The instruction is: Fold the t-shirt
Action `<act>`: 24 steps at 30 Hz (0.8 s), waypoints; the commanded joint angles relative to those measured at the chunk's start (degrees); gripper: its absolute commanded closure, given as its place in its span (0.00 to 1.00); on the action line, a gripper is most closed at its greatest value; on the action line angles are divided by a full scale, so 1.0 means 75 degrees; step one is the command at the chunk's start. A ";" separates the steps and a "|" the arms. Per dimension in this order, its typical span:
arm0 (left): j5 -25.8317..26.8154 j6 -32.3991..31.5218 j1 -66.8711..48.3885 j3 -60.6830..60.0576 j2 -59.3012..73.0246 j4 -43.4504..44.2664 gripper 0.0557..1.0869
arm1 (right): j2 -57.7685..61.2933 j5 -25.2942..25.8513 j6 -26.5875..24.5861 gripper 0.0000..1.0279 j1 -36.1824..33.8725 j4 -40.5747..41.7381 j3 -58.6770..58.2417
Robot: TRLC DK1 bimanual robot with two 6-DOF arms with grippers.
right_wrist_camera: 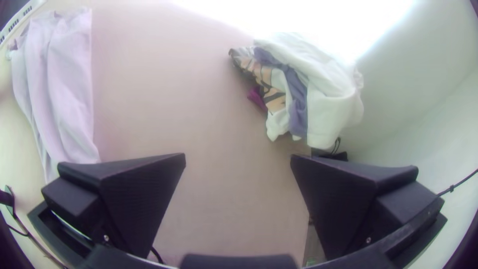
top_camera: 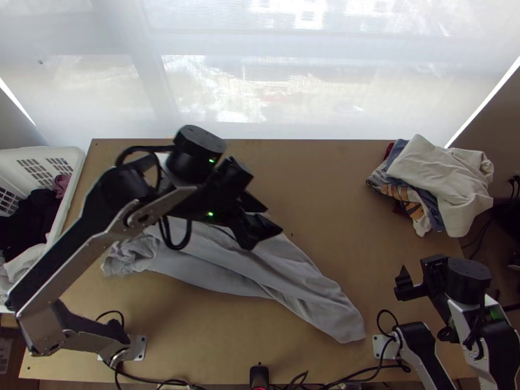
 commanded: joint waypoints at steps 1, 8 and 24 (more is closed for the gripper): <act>-0.0195 0.0920 0.2797 -0.2285 -0.1783 -0.0630 0.17 | 0.0862 -0.0002 -0.0025 0.04 0.0339 0.0688 0.0501; -0.0711 0.1951 0.5293 -0.5262 -0.3048 -0.0044 0.17 | 0.1882 -0.0002 -0.0096 0.04 0.1253 0.0852 0.1368; -0.2703 0.2513 0.6629 -0.8074 -0.2392 0.3530 0.17 | 0.4378 -0.0272 -0.0002 0.04 0.2683 0.1063 0.3278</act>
